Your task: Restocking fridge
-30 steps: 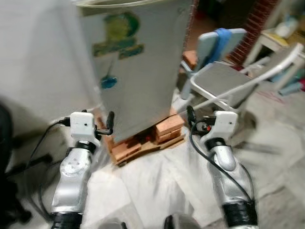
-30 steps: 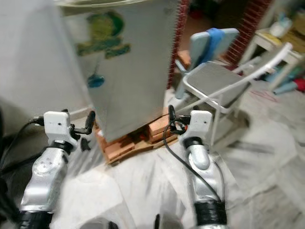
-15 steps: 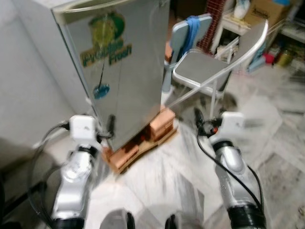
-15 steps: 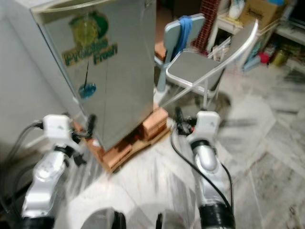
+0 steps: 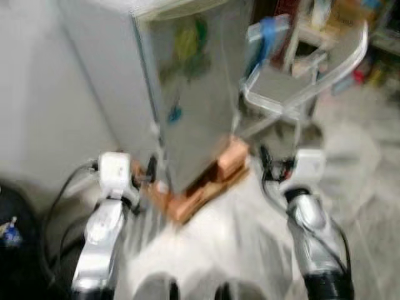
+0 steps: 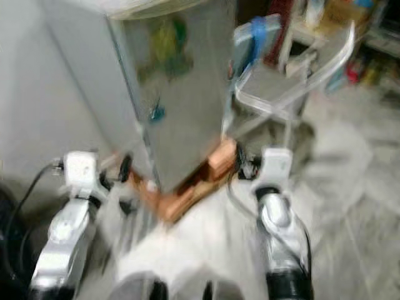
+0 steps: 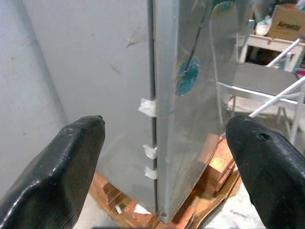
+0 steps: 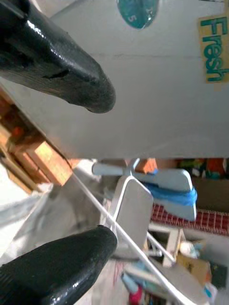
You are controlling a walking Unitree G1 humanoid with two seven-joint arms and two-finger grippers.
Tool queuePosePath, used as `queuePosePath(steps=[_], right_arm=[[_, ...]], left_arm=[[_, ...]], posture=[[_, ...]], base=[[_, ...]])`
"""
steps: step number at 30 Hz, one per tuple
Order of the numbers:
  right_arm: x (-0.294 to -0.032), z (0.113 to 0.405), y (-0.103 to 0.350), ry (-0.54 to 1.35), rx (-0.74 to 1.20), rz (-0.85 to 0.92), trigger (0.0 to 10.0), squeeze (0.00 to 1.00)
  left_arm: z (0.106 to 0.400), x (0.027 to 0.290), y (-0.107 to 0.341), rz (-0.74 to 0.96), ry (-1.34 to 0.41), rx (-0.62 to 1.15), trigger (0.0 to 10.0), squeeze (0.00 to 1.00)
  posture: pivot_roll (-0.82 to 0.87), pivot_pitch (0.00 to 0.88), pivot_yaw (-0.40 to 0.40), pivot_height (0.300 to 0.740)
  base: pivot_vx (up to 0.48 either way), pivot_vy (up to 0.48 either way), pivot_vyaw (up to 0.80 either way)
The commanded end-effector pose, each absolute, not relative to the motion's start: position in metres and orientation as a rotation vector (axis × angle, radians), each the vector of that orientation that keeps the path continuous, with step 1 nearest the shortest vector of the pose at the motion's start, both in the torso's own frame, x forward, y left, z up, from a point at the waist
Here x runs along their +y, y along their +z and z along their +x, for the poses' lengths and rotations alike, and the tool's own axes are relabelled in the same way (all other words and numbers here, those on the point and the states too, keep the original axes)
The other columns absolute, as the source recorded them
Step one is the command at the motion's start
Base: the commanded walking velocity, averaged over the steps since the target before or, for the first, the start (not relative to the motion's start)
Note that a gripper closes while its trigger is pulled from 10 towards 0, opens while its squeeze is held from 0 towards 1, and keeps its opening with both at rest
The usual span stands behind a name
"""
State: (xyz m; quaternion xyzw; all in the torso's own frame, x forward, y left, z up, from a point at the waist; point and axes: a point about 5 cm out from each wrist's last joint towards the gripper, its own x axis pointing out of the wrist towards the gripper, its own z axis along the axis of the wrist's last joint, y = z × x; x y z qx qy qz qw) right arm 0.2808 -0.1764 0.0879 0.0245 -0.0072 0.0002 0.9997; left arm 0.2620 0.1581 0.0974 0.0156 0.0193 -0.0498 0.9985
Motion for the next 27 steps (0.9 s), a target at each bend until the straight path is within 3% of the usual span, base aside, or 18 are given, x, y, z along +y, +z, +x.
queuePosePath(steps=[1, 6, 12, 27], right_arm=[[-0.169, 0.286, 0.095, 0.024, -0.036, 0.048, 10.0, 0.00], [-0.167, 0.289, 0.098, 0.027, -0.032, 0.046, 10.0, 0.00], [-0.166, 0.287, 0.098, 0.034, -0.034, 0.043, 10.0, 0.00], [-0.151, 0.286, 0.095, 0.087, -0.005, -0.044, 10.0, 0.00]], left_arm=[[0.264, 0.167, 0.101, 0.062, -0.062, 0.029, 10.0, 0.00], [0.263, 0.172, 0.095, 0.106, -0.042, 0.065, 10.0, 0.00], [0.261, 0.177, 0.095, 0.100, -0.041, 0.063, 10.0, 0.00], [0.261, 0.171, 0.098, 0.111, -0.048, 0.047, 10.0, 0.00]], posture=[[0.06, 0.067, -0.041, 0.740], [0.07, 0.075, -0.037, 0.740], [0.08, 0.091, -0.026, 0.740], [0.09, 0.099, -0.027, 0.740]], base=[[0.000, 0.000, 0.00], [0.000, 0.000, 0.00], [0.000, 0.000, -0.56], [0.000, 0.000, 0.00]])
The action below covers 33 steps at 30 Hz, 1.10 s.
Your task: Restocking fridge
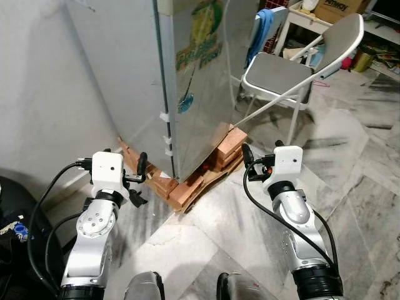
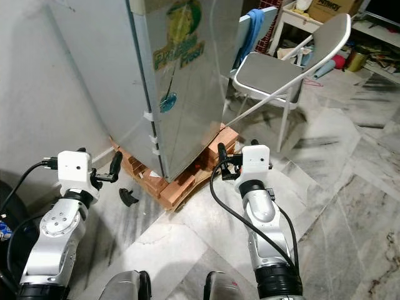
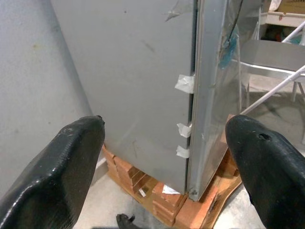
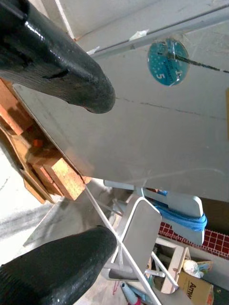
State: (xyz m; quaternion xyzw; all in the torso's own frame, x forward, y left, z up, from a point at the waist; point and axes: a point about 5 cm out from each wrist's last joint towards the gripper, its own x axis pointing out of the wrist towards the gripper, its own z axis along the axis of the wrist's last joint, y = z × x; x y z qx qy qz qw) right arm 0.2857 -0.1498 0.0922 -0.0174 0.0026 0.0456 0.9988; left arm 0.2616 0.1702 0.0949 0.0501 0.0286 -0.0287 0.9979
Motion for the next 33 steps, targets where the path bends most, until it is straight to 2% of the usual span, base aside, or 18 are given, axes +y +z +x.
queuePosePath(steps=[1, 33], right_arm=[[-0.1514, 0.2858, 0.0951, 0.087, -0.005, -0.044, 10.0, 0.00], [-0.1514, 0.2858, 0.0951, 0.087, -0.005, -0.044, 10.0, 0.00]], left_arm=[[0.2609, 0.1714, 0.0976, 0.111, -0.048, 0.047, 10.0, 0.00], [0.2609, 0.1714, 0.0976, 0.111, -0.048, 0.047, 10.0, 0.00]], posture=[[0.09, 0.099, -0.027, 0.740], [0.09, 0.099, -0.027, 0.740]], base=[[0.000, 0.000, 0.00], [0.000, 0.000, 0.00]])
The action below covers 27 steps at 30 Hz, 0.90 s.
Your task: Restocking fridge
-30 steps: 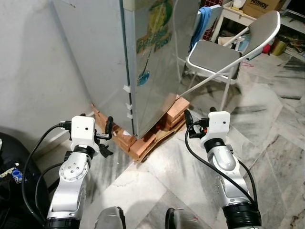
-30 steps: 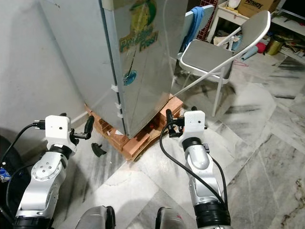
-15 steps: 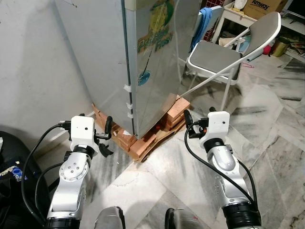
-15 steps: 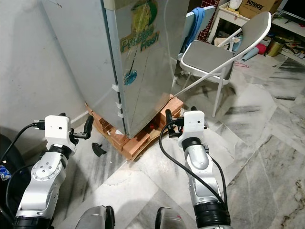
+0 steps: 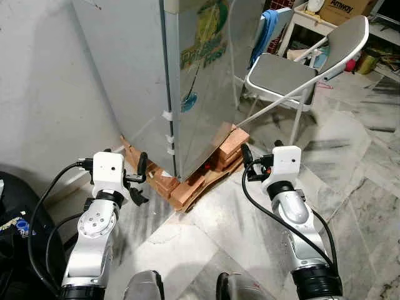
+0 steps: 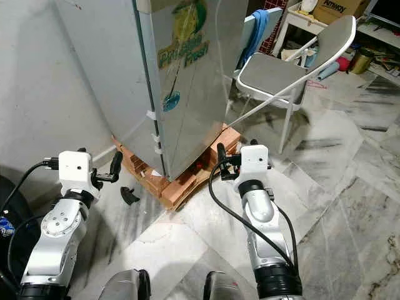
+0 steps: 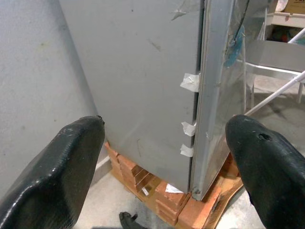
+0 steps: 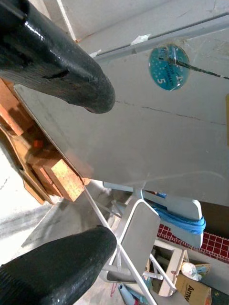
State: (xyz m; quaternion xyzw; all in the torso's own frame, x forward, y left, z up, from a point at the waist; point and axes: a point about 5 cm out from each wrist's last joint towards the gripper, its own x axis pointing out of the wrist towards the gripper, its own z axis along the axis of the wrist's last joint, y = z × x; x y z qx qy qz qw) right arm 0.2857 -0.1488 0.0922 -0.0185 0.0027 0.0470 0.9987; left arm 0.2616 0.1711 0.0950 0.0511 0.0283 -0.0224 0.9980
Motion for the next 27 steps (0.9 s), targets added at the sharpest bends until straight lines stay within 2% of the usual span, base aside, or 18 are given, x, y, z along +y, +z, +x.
queuePosePath(steps=[1, 25, 26, 27], right_arm=[[-0.1514, 0.2858, 0.0951, 0.087, -0.005, -0.044, 10.0, 0.00], [-0.1514, 0.2858, 0.0951, 0.087, -0.005, -0.044, 10.0, 0.00], [-0.1523, 0.2855, 0.0943, 0.078, 0.001, -0.051, 10.0, 0.00], [-0.1541, 0.2835, 0.0947, 0.104, -0.016, -0.021, 10.0, 0.00]], left_arm=[[0.2609, 0.1714, 0.0976, 0.111, -0.048, 0.047, 10.0, 0.00], [0.2609, 0.1714, 0.0976, 0.111, -0.048, 0.047, 10.0, 0.00], [0.2604, 0.1702, 0.0971, 0.109, -0.048, 0.048, 10.0, 0.00], [0.2676, 0.1648, 0.0997, 0.091, -0.037, 0.036, 10.0, 0.00]], posture=[[0.09, 0.099, -0.027, 0.740], [0.09, 0.099, -0.027, 0.740], [0.00, 0.000, 0.000, 0.740], [0.07, 0.078, -0.012, 0.740]], base=[[0.000, 0.000, 0.00], [0.000, 0.000, 0.00], [0.000, 0.000, 0.00], [0.000, 0.000, 0.00]])
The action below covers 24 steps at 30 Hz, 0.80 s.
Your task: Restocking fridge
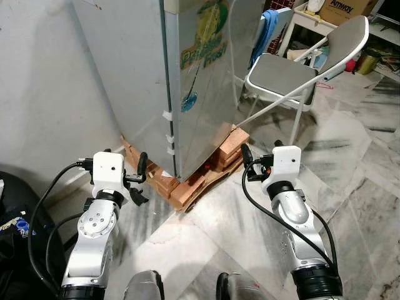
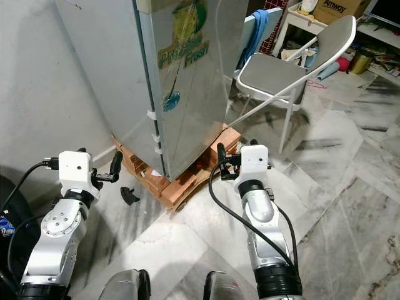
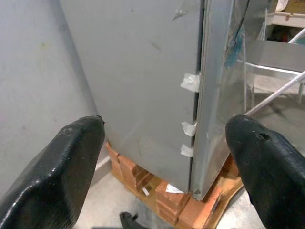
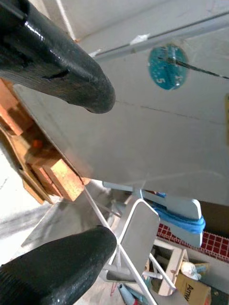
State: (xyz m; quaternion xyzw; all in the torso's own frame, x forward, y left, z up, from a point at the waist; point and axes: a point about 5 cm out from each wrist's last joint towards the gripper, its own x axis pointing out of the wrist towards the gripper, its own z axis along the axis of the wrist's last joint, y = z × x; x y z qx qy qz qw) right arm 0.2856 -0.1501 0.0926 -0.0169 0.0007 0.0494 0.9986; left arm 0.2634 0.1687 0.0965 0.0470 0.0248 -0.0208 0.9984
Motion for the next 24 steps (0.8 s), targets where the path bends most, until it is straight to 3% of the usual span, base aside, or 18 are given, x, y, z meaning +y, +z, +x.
queuePosePath(steps=[1, 8, 15, 20, 24], right_arm=[[-0.1551, 0.2831, 0.0940, 0.111, -0.010, -0.006, 10.0, 0.00], [-0.1570, 0.2835, 0.0921, 0.099, 0.007, 0.009, 10.0, 0.00], [-0.1566, 0.2823, 0.0926, 0.112, 0.001, 0.006, 10.0, 0.00], [-0.1560, 0.2823, 0.0926, 0.119, 0.001, 0.011, 10.0, 0.00], [-0.1557, 0.2824, 0.0926, 0.120, 0.001, 0.009, 10.0, 0.00]], left_arm=[[0.2707, 0.1625, 0.1011, 0.082, -0.033, 0.031, 10.0, 0.00], [0.2702, 0.1608, 0.1018, 0.083, -0.047, 0.025, 10.0, 0.00], [0.2706, 0.1581, 0.1028, 0.082, -0.057, 0.015, 10.0, 0.00], [0.2705, 0.1564, 0.1032, 0.082, -0.066, 0.011, 10.0, 0.00], [0.2706, 0.1558, 0.1034, 0.079, -0.070, 0.009, 10.0, 0.00]], posture=[[0.07, 0.079, -0.011, 0.740], [0.07, 0.087, -0.006, 0.740], [0.07, 0.094, -0.009, 0.740], [0.07, 0.095, -0.009, 0.740], [0.07, 0.096, -0.008, 0.740]], base=[[0.000, 0.000, 0.00], [0.000, 0.253, -0.54], [0.285, 0.380, -0.63], [0.268, 0.399, -0.09], [0.271, 0.397, -0.64]])
